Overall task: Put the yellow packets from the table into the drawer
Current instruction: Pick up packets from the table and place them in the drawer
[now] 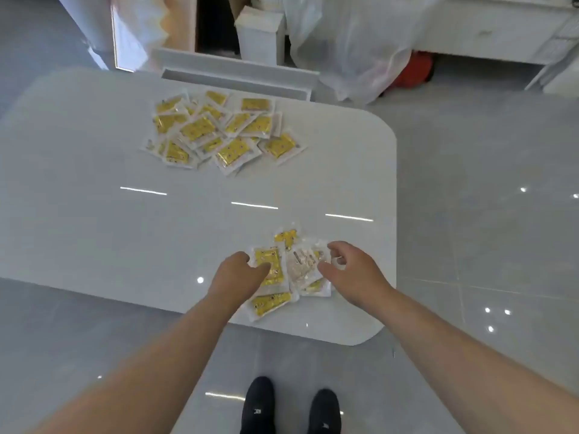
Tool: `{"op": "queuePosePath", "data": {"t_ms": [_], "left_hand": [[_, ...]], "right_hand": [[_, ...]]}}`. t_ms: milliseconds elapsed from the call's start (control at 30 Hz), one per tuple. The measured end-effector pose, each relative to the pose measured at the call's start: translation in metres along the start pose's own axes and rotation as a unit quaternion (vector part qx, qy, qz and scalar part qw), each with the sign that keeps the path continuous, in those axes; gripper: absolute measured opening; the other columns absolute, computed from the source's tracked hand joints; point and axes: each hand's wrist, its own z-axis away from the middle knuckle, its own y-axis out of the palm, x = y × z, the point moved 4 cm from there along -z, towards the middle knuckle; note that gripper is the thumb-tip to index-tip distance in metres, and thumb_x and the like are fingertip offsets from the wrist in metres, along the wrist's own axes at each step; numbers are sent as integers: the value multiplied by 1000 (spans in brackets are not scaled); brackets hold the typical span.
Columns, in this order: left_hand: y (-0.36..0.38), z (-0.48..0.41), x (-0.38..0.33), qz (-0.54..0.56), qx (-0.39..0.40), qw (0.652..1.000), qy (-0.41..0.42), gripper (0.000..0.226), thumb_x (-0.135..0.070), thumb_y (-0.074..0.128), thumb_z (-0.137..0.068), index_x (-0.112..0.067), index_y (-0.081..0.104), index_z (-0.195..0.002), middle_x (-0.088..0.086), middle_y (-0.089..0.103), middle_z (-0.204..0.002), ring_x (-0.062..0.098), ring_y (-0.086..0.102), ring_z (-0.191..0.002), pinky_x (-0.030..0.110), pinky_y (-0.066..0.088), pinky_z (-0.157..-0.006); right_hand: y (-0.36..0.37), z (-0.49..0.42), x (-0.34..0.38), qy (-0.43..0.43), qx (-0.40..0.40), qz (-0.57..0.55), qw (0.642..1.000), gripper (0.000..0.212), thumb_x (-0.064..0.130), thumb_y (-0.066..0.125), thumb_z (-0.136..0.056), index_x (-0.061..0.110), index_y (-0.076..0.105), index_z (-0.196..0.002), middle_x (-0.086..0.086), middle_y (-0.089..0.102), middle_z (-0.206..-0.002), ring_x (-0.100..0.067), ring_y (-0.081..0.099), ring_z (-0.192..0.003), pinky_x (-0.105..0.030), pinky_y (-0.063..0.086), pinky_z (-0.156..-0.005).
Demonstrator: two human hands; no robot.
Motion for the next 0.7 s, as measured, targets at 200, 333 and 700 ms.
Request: {"op": "queuePosePath", "data": {"t_ms": [200, 333, 700], "left_hand": [[46, -38, 23, 1, -55, 995, -87, 44, -51, 64, -74, -10, 54, -86, 5, 58, -83, 22, 61, -75, 29, 48, -60], [56, -56, 25, -61, -100, 991, -61, 52, -52, 69, -72, -10, 54, -98, 6, 54, -98, 27, 54, -96, 36, 47, -77], [55, -93, 22, -114, -90, 989, -25, 21, -12, 55, -77, -13, 42, -94, 5, 42, -95, 28, 46, -98, 35, 36, -76]], "right_hand": [[40, -21, -23, -2, 1, 8, 1000, 47, 36, 59, -91, 21, 50, -135, 2, 55, -129, -14, 52, -116, -26, 41, -95], [49, -29, -31, -4, -9, 10, 1000, 46, 36, 60, -91, 22, 51, -134, 3, 56, -127, -13, 52, -114, -27, 42, -96], [58, -43, -45, 1, -7, 7, 1000, 46, 39, 59, -91, 23, 50, -134, 4, 56, -128, -12, 51, -116, -29, 43, -99]]}}
